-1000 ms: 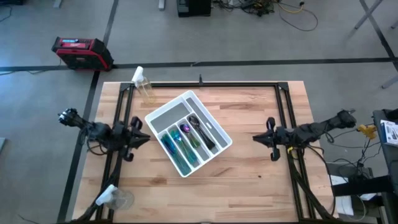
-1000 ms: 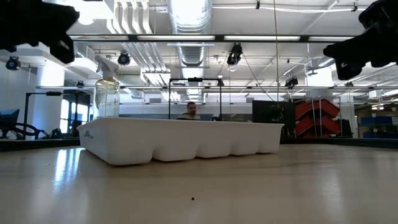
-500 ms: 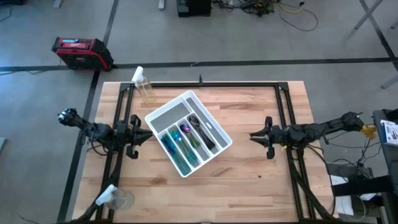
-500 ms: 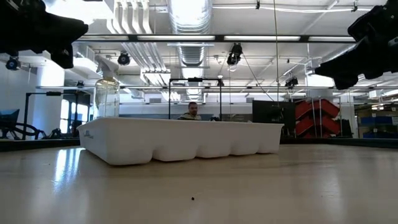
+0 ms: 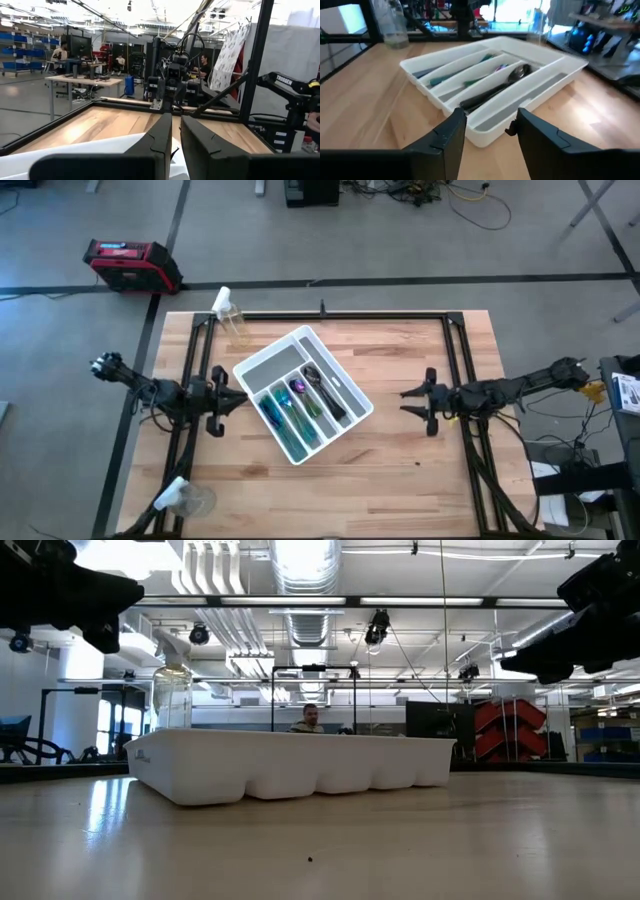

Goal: Sort silverware

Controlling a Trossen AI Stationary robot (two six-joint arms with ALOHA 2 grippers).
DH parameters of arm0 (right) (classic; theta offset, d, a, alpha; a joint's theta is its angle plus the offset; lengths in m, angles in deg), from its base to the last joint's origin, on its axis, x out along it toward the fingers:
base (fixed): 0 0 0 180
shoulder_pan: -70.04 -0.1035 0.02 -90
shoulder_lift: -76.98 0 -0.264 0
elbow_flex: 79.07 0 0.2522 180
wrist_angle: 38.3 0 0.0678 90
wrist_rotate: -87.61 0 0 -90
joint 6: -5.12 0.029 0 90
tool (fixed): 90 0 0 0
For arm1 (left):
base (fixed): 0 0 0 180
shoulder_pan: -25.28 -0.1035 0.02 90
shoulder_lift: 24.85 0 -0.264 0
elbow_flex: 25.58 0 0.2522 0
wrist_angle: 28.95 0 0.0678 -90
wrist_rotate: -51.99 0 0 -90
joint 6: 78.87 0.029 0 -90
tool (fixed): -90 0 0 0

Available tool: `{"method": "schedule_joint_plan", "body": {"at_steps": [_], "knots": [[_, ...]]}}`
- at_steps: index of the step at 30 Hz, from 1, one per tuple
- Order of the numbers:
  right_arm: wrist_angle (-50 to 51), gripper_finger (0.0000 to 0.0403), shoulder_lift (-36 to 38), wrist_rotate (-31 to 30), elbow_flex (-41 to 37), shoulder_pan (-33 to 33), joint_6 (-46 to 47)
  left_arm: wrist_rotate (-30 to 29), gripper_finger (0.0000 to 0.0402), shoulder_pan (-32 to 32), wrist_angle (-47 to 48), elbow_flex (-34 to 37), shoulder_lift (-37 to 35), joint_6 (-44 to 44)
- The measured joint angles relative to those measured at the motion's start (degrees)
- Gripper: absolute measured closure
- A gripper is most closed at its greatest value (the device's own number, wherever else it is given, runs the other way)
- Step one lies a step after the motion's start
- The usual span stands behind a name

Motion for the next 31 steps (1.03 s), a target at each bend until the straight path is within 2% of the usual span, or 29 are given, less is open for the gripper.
{"method": "schedule_joint_plan", "body": {"at_steps": [2,5,10,13,31], "knots": [[-0.04,0.0239,0.41,-2.00,0.00,0.00,0.55,0.00,0.0377,0.00,0.04,0.00,0.39,0.00],[0.03,0.0235,0.36,-1.89,0.00,0.00,2.72,0.02,0.0377,0.00,0.06,0.00,1.10,0.00],[0.04,0.0238,0.37,-1.53,0.00,-0.02,15.74,0.02,0.0377,0.00,0.03,0.00,2.14,0.01],[0.01,0.0242,0.36,-1.55,0.00,-0.02,19.38,0.02,0.0377,0.00,0.02,0.00,2.72,0.02],[0.03,0.0242,0.36,-1.55,0.00,-0.02,19.81,0.04,0.0377,0.00,0.02,0.02,7.71,0.02]]}}
